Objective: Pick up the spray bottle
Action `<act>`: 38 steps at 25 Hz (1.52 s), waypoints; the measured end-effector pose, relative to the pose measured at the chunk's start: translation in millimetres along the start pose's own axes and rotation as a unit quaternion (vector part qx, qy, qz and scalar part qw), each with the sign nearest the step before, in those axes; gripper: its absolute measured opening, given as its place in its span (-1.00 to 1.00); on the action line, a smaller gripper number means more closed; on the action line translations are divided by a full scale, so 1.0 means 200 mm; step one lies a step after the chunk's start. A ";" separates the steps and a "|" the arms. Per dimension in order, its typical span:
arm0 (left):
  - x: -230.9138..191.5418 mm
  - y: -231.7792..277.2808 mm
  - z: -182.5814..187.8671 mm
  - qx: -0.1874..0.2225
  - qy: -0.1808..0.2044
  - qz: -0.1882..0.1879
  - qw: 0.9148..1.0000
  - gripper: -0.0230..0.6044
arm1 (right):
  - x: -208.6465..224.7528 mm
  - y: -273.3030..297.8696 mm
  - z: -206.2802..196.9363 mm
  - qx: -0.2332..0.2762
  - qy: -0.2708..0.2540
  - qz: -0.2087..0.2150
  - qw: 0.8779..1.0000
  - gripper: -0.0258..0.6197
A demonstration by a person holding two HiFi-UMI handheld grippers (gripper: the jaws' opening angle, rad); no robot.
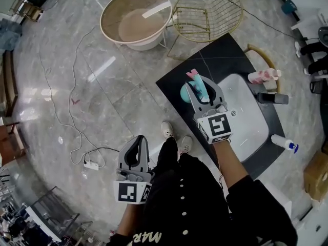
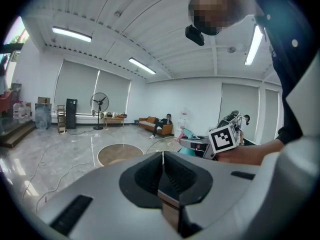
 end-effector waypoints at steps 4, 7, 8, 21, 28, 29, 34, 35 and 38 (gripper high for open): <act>0.03 0.06 0.13 0.025 0.009 -0.004 1.000 -0.86 | 0.02 -0.10 0.20 0.015 0.000 0.002 1.000 -0.55; 0.06 0.11 0.22 0.048 0.015 -0.013 0.999 -0.86 | 0.04 -0.18 0.34 0.028 -0.009 -0.001 1.000 -0.55; 0.07 0.12 0.25 0.055 0.017 -0.017 0.998 -0.86 | 0.04 -0.21 0.38 0.031 -0.013 -0.003 0.999 -0.55; 0.22 0.29 0.57 0.127 0.038 -0.059 0.989 -0.86 | 0.09 -0.51 0.72 0.067 -0.030 -0.033 0.997 -0.55; 0.29 0.34 0.64 0.142 0.042 -0.081 0.986 -0.86 | 0.14 -0.66 0.81 0.083 -0.037 -0.061 0.994 -0.55; 0.29 0.35 0.65 0.142 0.042 -0.083 0.985 -0.86 | 0.15 -0.68 0.82 0.084 -0.036 -0.064 0.994 -0.55; 0.32 0.36 0.67 0.142 0.045 -0.093 0.984 -0.86 | 0.17 -0.72 0.83 0.086 -0.037 -0.078 0.993 -0.55; 0.32 0.36 0.68 0.143 0.047 -0.096 0.984 -0.86 | 0.17 -0.72 0.83 0.088 -0.038 -0.079 0.992 -0.55; 0.32 0.35 0.67 0.143 0.049 -0.099 0.984 -0.86 | 0.16 -0.72 0.83 0.091 -0.041 -0.082 0.992 -0.55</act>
Point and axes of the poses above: the fingertips, and each gripper's own axes: y forward along the fingers, x to its right, z out of its top, the point moved 2 cm from there along -y, backward along the fingers, and after that the axes turned 7 degrees about x, right-handed, at the moved point
